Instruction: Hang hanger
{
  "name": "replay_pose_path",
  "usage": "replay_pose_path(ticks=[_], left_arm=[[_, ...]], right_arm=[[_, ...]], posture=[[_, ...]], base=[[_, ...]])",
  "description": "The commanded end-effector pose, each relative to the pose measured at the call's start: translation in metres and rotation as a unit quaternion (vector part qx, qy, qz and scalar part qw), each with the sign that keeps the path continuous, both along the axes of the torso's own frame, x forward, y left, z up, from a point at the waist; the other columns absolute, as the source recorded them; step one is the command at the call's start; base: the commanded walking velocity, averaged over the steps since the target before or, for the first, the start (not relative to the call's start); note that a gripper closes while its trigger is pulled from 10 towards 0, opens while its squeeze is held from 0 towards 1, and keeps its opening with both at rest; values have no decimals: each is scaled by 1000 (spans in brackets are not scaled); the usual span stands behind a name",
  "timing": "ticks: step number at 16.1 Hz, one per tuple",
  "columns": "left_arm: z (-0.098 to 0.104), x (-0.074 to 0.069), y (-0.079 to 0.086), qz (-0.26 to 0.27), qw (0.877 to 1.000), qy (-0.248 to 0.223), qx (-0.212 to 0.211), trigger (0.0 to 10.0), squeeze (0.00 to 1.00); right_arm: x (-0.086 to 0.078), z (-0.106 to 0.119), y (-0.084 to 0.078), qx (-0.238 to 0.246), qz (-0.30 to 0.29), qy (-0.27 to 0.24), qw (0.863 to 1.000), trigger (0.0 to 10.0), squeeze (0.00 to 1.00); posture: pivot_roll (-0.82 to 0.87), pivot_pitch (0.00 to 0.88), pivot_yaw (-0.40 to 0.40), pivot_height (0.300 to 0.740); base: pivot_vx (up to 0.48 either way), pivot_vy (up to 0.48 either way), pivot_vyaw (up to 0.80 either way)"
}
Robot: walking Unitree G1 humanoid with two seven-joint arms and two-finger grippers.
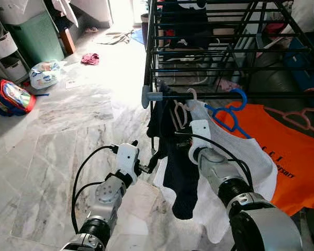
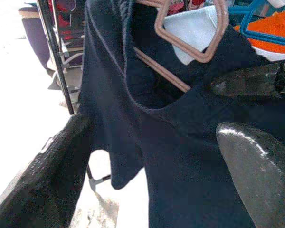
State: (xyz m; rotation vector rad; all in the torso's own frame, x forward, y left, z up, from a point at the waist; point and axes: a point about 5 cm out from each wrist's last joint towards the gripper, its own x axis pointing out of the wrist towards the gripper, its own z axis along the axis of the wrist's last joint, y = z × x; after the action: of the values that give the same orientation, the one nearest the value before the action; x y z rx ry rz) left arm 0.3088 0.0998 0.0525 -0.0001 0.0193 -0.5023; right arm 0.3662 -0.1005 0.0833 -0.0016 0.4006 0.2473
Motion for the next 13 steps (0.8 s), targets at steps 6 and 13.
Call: replay_pose_path(ticks=[6,13], left_arm=[[0,-1,-3,-10,1000,2,0,10000,0],[-1,-1,-8,-14,1000,5,-2,10000,0]], right_arm=[[3,8,10,-42,5,-35,998,10000,0],[-1,1,13,-73,4,-44,996,10000,1000]], posture=[[-94,125,38,740],[-97,122,32,740]], base=[[0,0,0],[0,0,0]])
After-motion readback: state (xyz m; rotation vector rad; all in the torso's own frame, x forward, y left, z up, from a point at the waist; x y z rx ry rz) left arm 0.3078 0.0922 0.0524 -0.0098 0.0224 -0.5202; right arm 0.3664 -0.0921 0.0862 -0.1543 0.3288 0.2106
